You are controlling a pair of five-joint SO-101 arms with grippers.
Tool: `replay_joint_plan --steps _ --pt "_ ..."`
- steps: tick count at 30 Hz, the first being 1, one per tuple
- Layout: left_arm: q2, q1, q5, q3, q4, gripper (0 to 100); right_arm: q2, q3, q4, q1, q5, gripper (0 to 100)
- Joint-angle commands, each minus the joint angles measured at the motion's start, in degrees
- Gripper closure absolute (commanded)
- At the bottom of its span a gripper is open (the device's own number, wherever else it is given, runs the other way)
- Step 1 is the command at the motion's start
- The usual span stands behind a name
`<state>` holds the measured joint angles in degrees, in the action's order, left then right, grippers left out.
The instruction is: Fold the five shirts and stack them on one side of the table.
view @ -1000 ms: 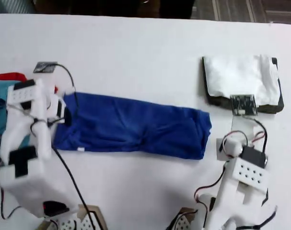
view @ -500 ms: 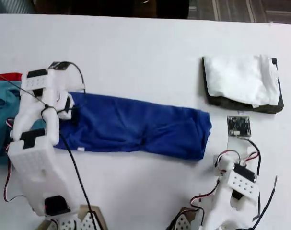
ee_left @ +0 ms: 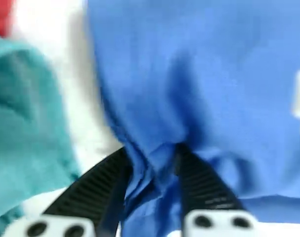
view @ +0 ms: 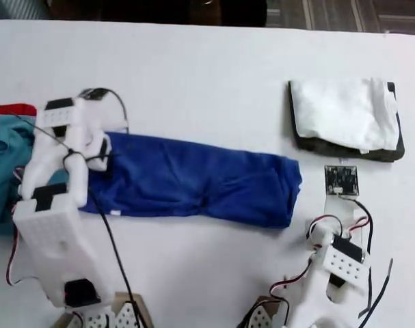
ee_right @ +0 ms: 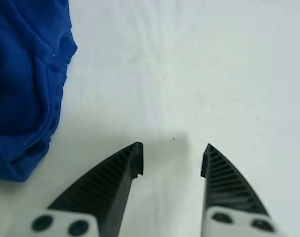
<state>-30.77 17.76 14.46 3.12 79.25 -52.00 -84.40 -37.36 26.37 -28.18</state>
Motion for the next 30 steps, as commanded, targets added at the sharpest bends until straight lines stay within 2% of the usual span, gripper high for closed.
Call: replay_joint_plan --steps 1,6,14,17,22,30 --pt "-0.26 -0.35 0.35 -0.13 0.26 97 -1.36 0.26 0.75 0.4 -0.18 80.4" --pt "0.79 2.73 0.18 1.27 1.23 97 -1.36 0.26 0.75 0.4 -0.18 80.4" --pt "12.31 7.21 0.53 7.43 13.1 97 -1.27 0.26 0.75 0.31 -0.18 80.4" --pt "18.37 6.24 0.62 9.36 16.88 97 -1.27 0.26 0.75 0.31 -0.18 80.4" --pt "24.97 -3.87 0.09 9.01 21.8 97 -1.27 0.26 0.75 0.31 -0.18 80.4" --pt "24.97 -26.02 -3.96 8.75 20.92 97 -1.27 0.26 0.75 0.31 -0.18 80.4"
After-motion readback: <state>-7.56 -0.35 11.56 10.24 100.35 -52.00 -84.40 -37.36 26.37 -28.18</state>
